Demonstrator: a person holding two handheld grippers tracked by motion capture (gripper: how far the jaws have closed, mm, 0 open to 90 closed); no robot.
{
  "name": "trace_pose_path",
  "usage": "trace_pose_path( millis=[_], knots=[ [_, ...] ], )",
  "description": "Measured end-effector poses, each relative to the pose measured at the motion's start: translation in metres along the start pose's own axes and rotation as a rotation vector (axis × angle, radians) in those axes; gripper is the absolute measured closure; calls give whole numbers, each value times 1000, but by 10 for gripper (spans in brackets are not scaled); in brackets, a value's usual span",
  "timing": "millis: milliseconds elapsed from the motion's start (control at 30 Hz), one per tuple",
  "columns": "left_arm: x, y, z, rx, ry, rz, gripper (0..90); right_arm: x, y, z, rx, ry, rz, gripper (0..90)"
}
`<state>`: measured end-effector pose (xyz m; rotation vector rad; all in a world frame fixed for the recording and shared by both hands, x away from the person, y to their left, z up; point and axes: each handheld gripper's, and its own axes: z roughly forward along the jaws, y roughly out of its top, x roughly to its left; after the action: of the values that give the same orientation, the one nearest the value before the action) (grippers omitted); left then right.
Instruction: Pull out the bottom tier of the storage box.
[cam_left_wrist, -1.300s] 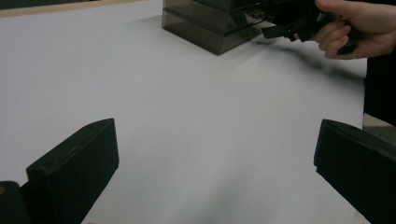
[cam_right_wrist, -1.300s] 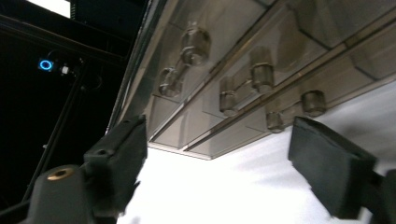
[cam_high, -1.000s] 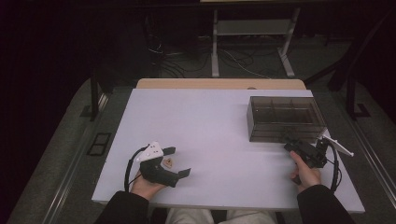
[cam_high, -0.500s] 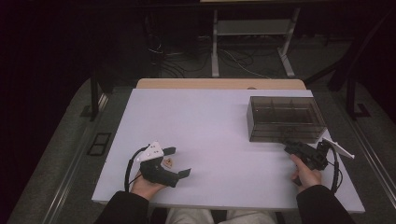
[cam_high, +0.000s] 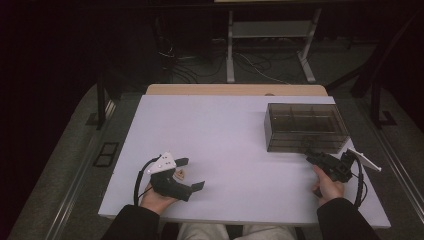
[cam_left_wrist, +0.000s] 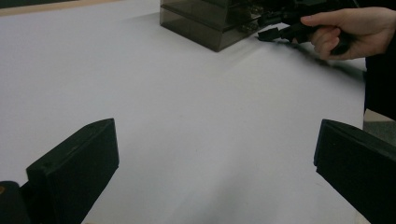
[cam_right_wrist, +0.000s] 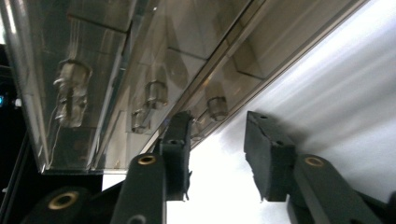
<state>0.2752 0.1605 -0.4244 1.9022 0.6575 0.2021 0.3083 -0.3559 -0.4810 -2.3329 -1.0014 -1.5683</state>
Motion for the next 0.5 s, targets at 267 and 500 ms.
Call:
trace_pose_path(
  millis=[267, 500],
  knots=[
    [-1, 0, 0, 0, -1, 5, 0, -3, 2, 1, 0, -1, 31, 694],
    [-1, 0, 0, 0, -1, 8, 0, -3, 3, 3, -4, 15, 40, 725]
  ],
)
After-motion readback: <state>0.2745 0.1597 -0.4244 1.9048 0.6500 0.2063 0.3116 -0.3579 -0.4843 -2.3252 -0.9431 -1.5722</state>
